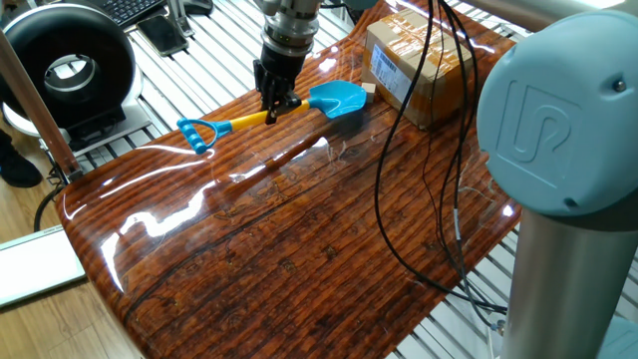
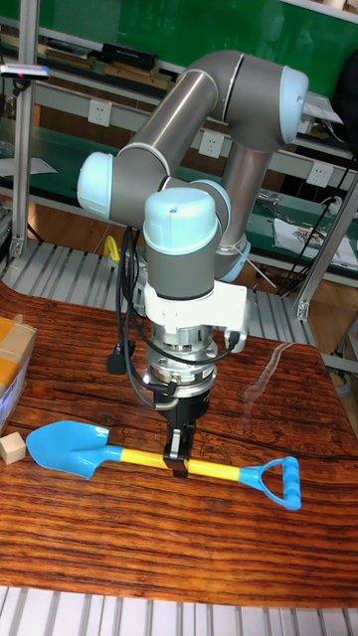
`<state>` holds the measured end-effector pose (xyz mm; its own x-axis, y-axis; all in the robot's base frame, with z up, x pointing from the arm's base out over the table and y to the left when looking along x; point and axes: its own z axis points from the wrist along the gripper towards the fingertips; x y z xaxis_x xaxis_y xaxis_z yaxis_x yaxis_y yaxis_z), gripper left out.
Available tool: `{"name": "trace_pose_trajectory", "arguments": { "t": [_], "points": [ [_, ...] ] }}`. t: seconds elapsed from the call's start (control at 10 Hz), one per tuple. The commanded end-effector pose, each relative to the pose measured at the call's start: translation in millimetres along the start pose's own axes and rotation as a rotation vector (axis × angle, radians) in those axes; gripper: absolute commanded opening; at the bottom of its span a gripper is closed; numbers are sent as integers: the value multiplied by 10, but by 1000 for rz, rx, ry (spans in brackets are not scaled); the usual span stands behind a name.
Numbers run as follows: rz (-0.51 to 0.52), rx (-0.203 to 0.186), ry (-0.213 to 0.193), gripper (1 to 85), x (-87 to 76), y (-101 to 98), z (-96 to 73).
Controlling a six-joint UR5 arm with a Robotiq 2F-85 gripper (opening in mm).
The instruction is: Use a shovel to scoop up an object
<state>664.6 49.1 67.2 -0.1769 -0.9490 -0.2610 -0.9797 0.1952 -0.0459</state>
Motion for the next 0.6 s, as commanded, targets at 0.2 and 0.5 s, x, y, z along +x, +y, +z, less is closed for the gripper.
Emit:
{"name": "trace_pose_trajectory", "arguments": {
  "t": [0.2, 0.5],
  "points": [
    [-65, -17, -29, 10, -65, 41, -18],
    [-72, -17, -32, 10, -73, 43, -18]
  ]
}}
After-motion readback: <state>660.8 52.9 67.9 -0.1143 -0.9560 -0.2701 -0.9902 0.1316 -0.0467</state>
